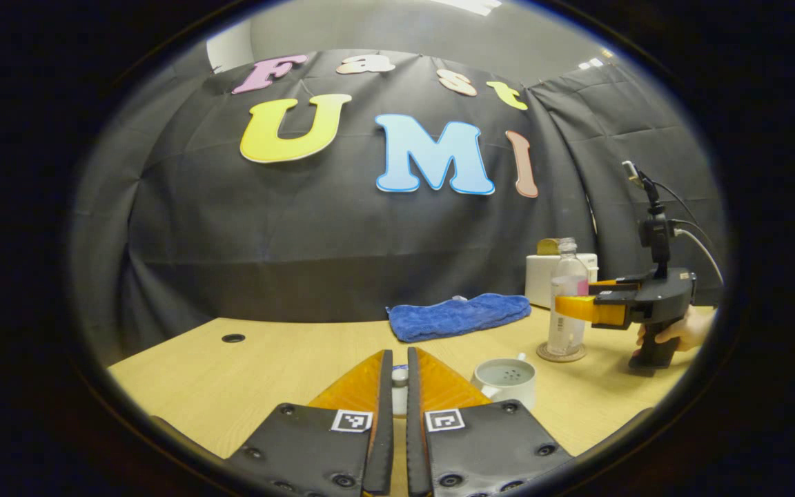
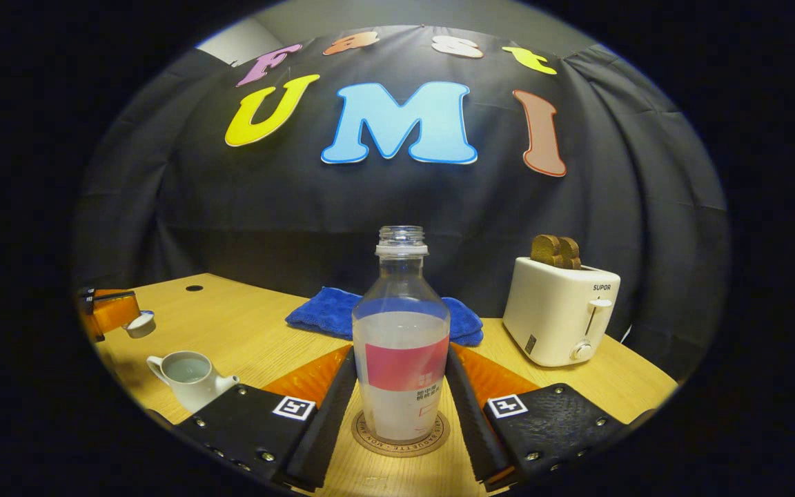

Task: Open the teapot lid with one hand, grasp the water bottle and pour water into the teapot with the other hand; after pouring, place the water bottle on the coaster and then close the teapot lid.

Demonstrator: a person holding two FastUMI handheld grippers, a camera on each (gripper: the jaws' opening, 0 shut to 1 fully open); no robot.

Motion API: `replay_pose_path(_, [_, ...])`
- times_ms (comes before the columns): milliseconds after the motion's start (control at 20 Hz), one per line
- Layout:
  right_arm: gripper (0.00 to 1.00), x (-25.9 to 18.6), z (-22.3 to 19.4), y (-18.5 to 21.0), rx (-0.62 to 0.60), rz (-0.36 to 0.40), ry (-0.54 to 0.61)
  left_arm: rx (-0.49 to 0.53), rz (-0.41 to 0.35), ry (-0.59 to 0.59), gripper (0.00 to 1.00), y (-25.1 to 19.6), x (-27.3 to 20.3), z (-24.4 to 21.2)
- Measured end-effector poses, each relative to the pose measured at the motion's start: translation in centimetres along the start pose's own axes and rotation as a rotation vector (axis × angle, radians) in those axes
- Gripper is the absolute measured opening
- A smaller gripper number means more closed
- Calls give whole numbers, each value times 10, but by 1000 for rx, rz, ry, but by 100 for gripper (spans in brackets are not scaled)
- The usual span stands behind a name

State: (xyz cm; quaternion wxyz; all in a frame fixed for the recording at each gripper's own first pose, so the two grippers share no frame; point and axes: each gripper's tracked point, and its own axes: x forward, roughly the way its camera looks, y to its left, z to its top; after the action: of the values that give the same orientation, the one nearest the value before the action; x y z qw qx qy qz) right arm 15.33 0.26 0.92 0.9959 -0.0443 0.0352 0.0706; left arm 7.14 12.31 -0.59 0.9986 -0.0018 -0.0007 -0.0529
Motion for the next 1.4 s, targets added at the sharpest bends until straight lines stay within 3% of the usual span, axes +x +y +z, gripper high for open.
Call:
replay_pose_path(200, [78, -3, -15, 0, 7, -16, 47, 0, 0, 0, 14, 0, 0, 0])
replay_pose_path(400, [90, -4, -18, 1, 39, -30, 46, -1, 0, 0, 15, 0, 0, 0])
replay_pose_path(1000, [92, -66, -8, -5, 76, -125, -67, 0, 6, -1, 15, 1, 0, 0])
replay_pose_path(1400, [93, -116, -12, 29, 70, -52, -67, -2, -12, 3, 15, -23, 7, 0])
